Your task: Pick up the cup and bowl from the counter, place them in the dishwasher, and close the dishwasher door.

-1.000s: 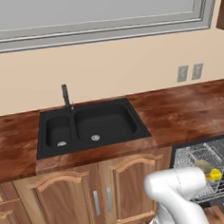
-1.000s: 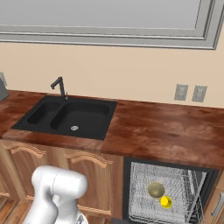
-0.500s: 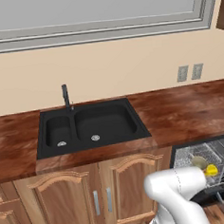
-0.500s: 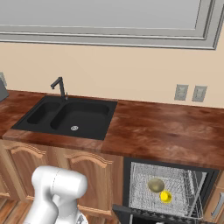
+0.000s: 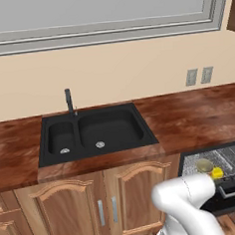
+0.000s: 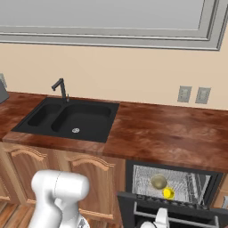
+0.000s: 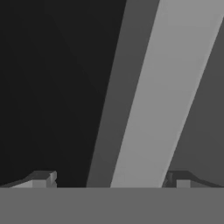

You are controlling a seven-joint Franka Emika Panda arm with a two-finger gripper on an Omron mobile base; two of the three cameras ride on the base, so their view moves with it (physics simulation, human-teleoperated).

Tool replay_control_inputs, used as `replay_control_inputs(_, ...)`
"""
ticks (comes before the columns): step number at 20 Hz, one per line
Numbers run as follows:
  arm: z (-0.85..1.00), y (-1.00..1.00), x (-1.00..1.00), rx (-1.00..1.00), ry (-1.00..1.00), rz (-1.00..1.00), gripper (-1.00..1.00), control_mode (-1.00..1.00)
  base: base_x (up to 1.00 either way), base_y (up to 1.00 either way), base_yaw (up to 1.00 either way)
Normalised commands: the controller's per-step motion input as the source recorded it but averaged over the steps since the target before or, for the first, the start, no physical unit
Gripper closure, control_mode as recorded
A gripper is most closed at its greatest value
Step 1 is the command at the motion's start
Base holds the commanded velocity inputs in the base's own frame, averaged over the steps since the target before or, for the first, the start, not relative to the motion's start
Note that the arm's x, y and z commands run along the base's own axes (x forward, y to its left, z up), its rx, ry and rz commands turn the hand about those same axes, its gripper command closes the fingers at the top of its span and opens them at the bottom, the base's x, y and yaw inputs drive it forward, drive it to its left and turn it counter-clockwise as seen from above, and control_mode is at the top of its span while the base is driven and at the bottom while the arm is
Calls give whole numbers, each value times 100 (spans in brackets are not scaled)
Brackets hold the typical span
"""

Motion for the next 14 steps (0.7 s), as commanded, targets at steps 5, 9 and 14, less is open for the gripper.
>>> replay_control_inputs(5,-37,-3,53,-16,-10,0,-100,-100,0,0,0)
replay_control_inputs(9,-40,-4,38,-15,-10,0,-100,-100,0,0,0)
replay_control_inputs(14,-46,-5,39,-16,-10,0,-100,-100,0,0,0)
